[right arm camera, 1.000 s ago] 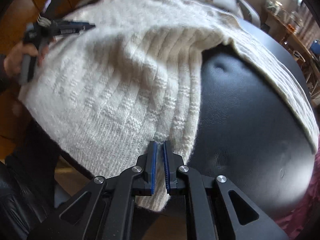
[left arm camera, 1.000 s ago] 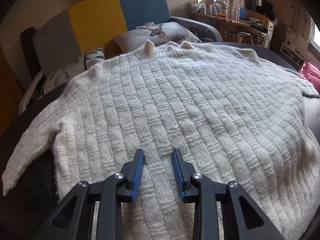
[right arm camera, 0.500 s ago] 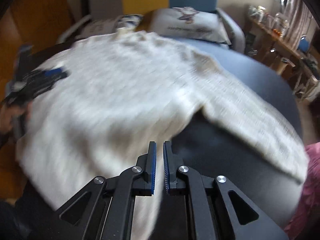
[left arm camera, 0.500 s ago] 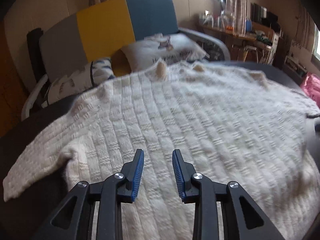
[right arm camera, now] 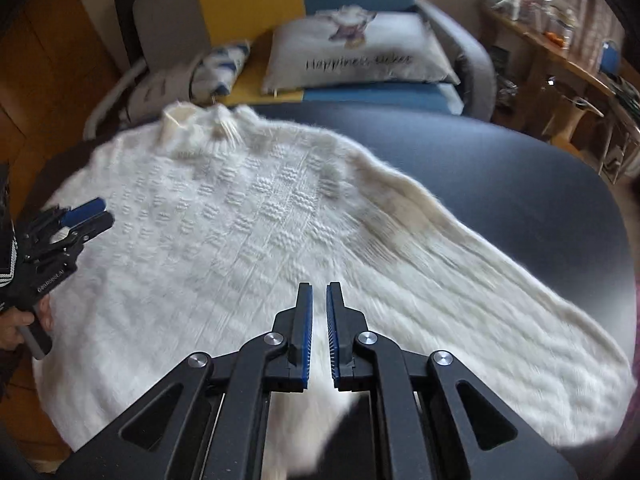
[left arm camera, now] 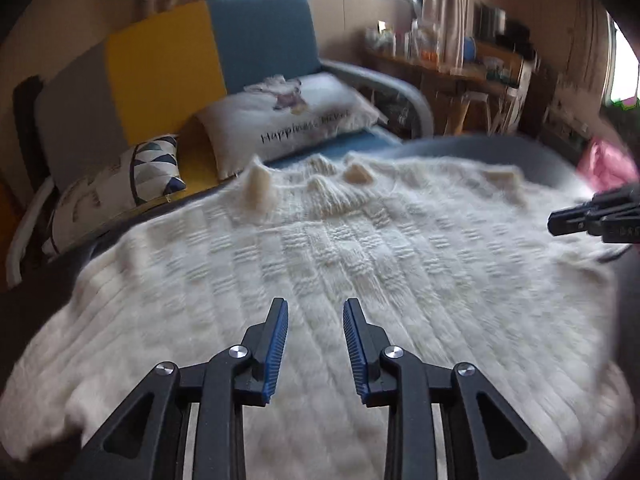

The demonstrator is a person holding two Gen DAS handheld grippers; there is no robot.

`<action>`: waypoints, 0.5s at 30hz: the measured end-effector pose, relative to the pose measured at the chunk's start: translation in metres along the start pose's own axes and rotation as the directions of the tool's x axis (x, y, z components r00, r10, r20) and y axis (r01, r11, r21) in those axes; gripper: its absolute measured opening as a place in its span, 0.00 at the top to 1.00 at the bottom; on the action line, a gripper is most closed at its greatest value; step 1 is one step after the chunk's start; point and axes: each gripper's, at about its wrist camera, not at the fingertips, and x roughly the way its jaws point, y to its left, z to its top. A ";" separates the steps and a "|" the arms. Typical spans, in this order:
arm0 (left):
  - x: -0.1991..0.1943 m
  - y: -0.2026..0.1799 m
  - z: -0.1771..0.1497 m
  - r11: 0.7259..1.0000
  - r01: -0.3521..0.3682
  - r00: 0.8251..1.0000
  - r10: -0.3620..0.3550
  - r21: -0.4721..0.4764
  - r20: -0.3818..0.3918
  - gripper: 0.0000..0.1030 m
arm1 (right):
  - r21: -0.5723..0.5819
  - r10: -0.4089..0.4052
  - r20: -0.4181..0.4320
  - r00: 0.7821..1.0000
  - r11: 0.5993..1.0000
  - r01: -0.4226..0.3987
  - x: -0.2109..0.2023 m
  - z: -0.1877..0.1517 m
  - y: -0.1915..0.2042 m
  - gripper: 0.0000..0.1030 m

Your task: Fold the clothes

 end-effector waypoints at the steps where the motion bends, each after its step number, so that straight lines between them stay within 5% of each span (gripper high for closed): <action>1: 0.010 0.004 -0.002 1.000 0.008 1.000 -0.008 -0.030 -0.022 0.70 | -0.009 -0.028 -0.028 0.999 1.000 0.028 0.012 0.005 0.000 0.93; 10: -0.006 0.028 0.000 0.986 0.112 0.992 -0.103 -0.128 0.070 0.72 | -0.070 -0.098 -0.049 0.994 0.993 0.094 0.028 0.014 0.004 0.94; 15: -0.001 0.049 0.026 0.990 0.053 0.994 -0.040 -0.132 0.099 0.72 | -0.098 0.018 0.067 0.998 0.995 -0.012 0.006 0.042 0.029 0.92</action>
